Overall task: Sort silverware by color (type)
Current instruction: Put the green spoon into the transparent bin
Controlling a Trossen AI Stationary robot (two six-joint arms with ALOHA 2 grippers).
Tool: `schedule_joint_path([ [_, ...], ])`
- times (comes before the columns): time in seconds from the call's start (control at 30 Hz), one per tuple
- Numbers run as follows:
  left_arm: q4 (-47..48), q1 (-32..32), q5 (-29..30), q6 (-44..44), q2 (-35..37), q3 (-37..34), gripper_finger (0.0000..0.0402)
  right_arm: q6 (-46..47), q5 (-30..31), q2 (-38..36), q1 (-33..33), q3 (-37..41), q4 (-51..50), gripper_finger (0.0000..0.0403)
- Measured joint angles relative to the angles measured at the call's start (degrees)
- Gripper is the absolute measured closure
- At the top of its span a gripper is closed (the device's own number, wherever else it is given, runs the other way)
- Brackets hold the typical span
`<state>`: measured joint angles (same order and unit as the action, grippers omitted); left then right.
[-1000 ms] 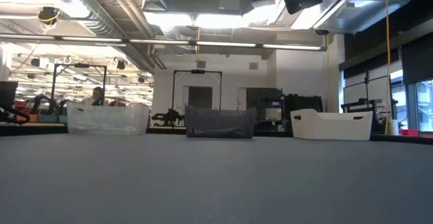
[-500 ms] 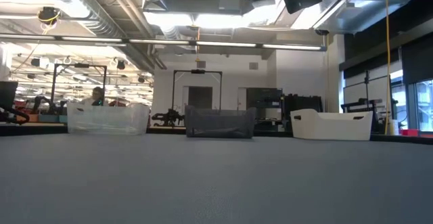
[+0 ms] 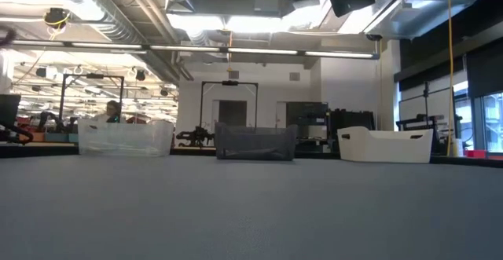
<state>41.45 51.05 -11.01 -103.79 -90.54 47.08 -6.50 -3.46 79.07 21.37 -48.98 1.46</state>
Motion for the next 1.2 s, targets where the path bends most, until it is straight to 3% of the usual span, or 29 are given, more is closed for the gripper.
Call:
schedule_joint_path([
  [0.2,5.8,-4.3,9.0,15.3,0.1,7.4,0.0388,0.0,0.0,0.0,0.0,0.0,0.2,0.0221],
  [0.4,13.6,-12.9,19.6,43.3,0.1,15.1,0.0375,-2.1,1.9,0.0,0.0,0.0,3.5,0.0221],
  [0.63,19.9,-26.4,24.4,72.1,2.7,21.9,0.0381,-7.5,14.5,0.0,0.0,0.0,4.3,0.0221],
  [0.8,25.7,-37.1,30.3,85.9,8.3,23.2,0.0383,-10.2,25.1,0.0,-1.0,0.0,4.3,0.0221],
  [0.9,27.8,-44.7,36.5,95.9,11.6,23.2,0.0384,-10.4,25.4,0.0,-3.6,0.0,4.1,0.0221],
  [1.03,23.3,-56.1,46.0,114.3,13.8,23.2,0.0384,-10.2,24.9,0.0,-8.3,0.0,4.4,0.0221],
  [1.1,19.7,-62.0,47.9,124.4,13.8,23.2,0.0384,-8.8,22.7,0.0,-10.8,0.0,4.0,0.0221],
  [1.2,15.2,-70.3,46.6,128.7,13.5,22.7,0.0384,-6.5,17.1,0.0,-14.2,0.0,2.0,0.0221],
])
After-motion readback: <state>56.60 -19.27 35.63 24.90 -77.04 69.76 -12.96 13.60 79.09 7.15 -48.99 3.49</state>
